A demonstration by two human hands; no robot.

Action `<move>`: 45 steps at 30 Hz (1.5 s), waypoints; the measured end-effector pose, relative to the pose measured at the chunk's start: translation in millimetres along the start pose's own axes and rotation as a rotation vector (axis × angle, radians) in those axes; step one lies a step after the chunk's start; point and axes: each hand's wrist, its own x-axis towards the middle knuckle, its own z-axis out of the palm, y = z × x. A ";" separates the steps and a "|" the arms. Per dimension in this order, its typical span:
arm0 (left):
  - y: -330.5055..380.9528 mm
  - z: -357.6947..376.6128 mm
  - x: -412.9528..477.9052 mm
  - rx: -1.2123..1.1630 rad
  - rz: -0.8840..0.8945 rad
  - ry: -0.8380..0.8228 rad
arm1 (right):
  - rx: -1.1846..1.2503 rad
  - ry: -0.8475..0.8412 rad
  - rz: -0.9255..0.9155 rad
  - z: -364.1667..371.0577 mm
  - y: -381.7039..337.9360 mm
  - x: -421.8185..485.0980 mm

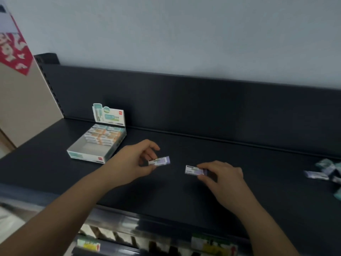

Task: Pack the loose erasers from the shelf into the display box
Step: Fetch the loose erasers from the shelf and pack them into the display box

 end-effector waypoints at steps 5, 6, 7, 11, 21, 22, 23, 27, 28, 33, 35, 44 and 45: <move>-24.1 -19.6 -12.7 -0.023 0.003 -0.006 | -0.017 -0.041 -0.012 15.4 -27.0 7.7; -27.1 -20.5 -13.9 -0.033 0.004 0.002 | -0.019 -0.048 -0.017 16.7 -29.4 8.8; -29.8 -20.8 -15.2 -0.046 0.003 0.015 | -0.023 -0.057 -0.024 17.7 -31.4 9.6; -41.9 -25.6 -26.7 -0.094 -0.028 0.080 | 0.005 -0.083 -0.069 27.7 -47.2 21.8; -89.5 -88.0 -44.1 -0.070 -0.098 0.240 | 0.046 -0.061 -0.157 50.7 -112.1 51.5; -97.0 -95.1 -41.6 -0.059 -0.104 0.232 | 0.044 -0.050 -0.155 52.5 -119.5 55.8; -104.9 -102.3 -37.8 -0.041 -0.106 0.213 | 0.039 -0.033 -0.156 54.8 -127.6 60.9; -132.1 -131.2 -22.8 0.070 -0.095 0.048 | -0.017 0.012 -0.153 70.7 -164.3 79.6; -137.4 -137.6 -19.7 0.100 -0.085 0.013 | -0.018 0.037 -0.149 76.3 -173.6 83.8; -161.3 -155.6 -3.3 0.209 -0.015 -0.120 | -0.055 0.113 -0.119 108.7 -216.5 105.6; -170.0 -158.2 3.2 0.269 0.009 -0.145 | -0.066 0.084 -0.091 119.5 -231.3 112.7; -179.6 -150.4 17.5 0.734 0.183 -0.171 | -0.341 -0.040 0.092 140.2 -254.8 141.6; -179.2 -149.0 17.3 0.782 0.197 -0.151 | -0.381 -0.042 0.106 141.3 -256.6 144.1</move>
